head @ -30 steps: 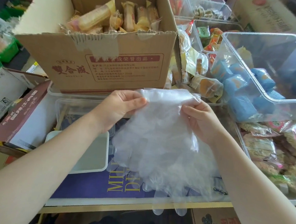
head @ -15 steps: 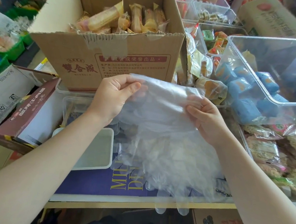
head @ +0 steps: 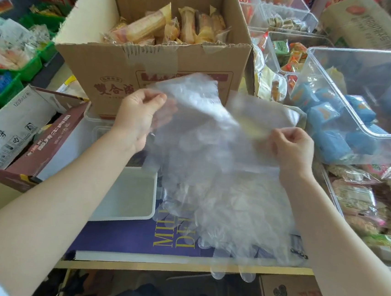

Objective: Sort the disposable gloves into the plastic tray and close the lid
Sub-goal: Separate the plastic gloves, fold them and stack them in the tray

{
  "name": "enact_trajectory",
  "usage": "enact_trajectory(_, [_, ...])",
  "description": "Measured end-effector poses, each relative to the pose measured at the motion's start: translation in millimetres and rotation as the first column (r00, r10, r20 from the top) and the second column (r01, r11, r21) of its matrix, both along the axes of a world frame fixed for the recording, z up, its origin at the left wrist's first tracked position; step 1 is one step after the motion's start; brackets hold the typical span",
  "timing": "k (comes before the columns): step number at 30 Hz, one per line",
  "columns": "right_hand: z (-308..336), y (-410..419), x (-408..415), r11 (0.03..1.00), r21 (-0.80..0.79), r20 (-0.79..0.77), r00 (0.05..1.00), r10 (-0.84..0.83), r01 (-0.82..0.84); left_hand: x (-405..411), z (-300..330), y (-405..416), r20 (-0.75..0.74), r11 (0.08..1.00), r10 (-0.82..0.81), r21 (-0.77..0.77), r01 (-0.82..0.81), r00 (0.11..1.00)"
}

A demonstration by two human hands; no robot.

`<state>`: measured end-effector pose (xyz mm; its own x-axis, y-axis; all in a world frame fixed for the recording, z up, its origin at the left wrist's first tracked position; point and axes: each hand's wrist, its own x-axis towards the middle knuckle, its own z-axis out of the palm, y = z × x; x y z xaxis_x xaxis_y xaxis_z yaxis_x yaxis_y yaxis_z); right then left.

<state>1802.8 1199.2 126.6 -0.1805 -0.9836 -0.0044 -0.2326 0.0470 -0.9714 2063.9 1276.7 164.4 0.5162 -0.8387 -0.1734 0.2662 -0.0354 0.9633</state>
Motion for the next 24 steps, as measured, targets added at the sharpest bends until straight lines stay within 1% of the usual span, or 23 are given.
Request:
enact_trajectory(2, [5,1,0,0.996,-0.055,0.011,0.997,-0.073,0.073,10,-6,-2,-0.153,0.999,-0.009,0.035,0.015,0.988])
enact_trajectory(5, [16,6,5,0.987,-0.123,0.142,0.986,-0.086,0.104,21,-13,-3,-0.29,0.996,-0.06,0.048,0.078,0.955])
enact_trajectory(6, [19,8,7,0.983,-0.15,0.158,0.984,-0.085,0.109,24,-14,-2,-0.336,0.994,-0.087,0.036,0.106,0.938])
enact_trajectory(8, [24,12,13,0.972,-0.209,0.117,0.99,-0.084,0.108,27,-15,-1,-0.406,0.988,-0.14,0.007,0.156,0.903])
enact_trajectory(9, [27,14,18,0.967,-0.235,0.082,0.993,-0.08,0.097,27,-15,-2,-0.416,0.984,-0.163,-0.005,0.176,0.895])
enact_trajectory(12, [30,24,41,0.963,-0.269,-0.007,1.0,0.023,-0.024,21,-14,-2,-0.391,0.976,-0.209,-0.022,0.218,0.896])
enact_trajectory(14, [27,32,56,0.958,-0.258,-0.088,0.991,0.105,-0.125,14,-12,-3,-0.341,0.973,-0.222,-0.012,0.231,0.914])
enact_trajectory(15, [25,35,61,0.957,-0.242,-0.103,0.985,0.139,-0.16,11,-12,-3,-0.317,0.972,-0.223,-0.005,0.233,0.922])
enact_trajectory(16, [24,37,64,0.958,-0.221,-0.089,0.982,0.168,-0.184,10,-11,-3,-0.296,0.972,-0.223,0.001,0.234,0.929])
enact_trajectory(18, [23,36,60,0.95,-0.184,0.016,0.965,0.26,-0.253,12,-12,-2,-0.257,0.972,-0.225,0.001,0.234,0.94])
enact_trajectory(21, [22,31,41,0.878,-0.216,0.189,0.864,0.466,-0.426,20,-12,2,-0.202,0.976,-0.214,0.004,0.219,0.956])
enact_trajectory(22, [21,29,35,0.872,-0.205,0.205,0.851,0.483,-0.445,22,-12,4,-0.174,0.975,-0.216,0.009,0.221,0.961])
enact_trajectory(23, [20,26,29,0.885,-0.169,0.187,0.868,0.46,-0.433,23,-11,6,-0.14,0.973,-0.224,0.017,0.228,0.965])
enact_trajectory(24, [19,23,24,0.909,-0.125,0.126,0.902,0.412,-0.398,24,-12,8,-0.102,0.971,-0.233,0.029,0.237,0.967])
